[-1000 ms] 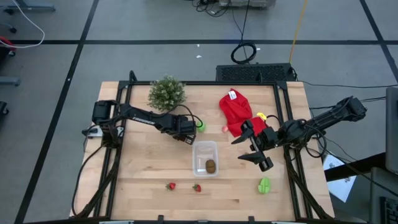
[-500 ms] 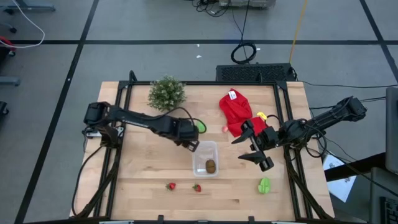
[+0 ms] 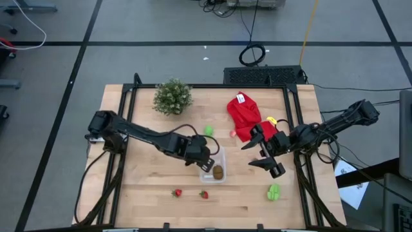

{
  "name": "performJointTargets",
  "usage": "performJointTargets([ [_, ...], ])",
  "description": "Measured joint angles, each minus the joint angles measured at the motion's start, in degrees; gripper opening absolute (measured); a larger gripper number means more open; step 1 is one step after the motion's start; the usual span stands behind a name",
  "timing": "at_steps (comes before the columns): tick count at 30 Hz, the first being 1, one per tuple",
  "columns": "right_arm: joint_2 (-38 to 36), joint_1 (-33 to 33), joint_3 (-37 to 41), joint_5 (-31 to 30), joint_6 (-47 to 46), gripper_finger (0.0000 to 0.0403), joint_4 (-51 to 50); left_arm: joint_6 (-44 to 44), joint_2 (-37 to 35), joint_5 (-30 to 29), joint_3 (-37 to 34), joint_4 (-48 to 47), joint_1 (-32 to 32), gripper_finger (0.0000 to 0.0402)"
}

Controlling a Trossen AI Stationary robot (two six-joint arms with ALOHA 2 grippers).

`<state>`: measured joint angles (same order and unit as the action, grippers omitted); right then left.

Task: Pick and placing Produce into tupperware
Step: Put the left pink peach into the transparent bin

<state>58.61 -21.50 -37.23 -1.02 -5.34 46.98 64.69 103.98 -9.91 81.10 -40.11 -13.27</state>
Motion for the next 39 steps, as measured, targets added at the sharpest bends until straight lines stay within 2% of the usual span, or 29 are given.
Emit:
performJointTargets([
  [5,0.0,0.0,0.0,0.0,0.0,0.0242,0.2,-0.1,4.1,3.7,-0.1,3.4,0.0,0.0113],
  [14,0.0,0.0,0.0,0.0,0.0,0.0242,0.1,-1.4,6.2,5.3,-0.1,10.3,0.2,0.0113],
  [39,0.0,0.0,0.0,0.0,0.0,0.0242,-1.0,-4.2,10.0,8.2,-0.1,9.8,5.2,0.0113],
])
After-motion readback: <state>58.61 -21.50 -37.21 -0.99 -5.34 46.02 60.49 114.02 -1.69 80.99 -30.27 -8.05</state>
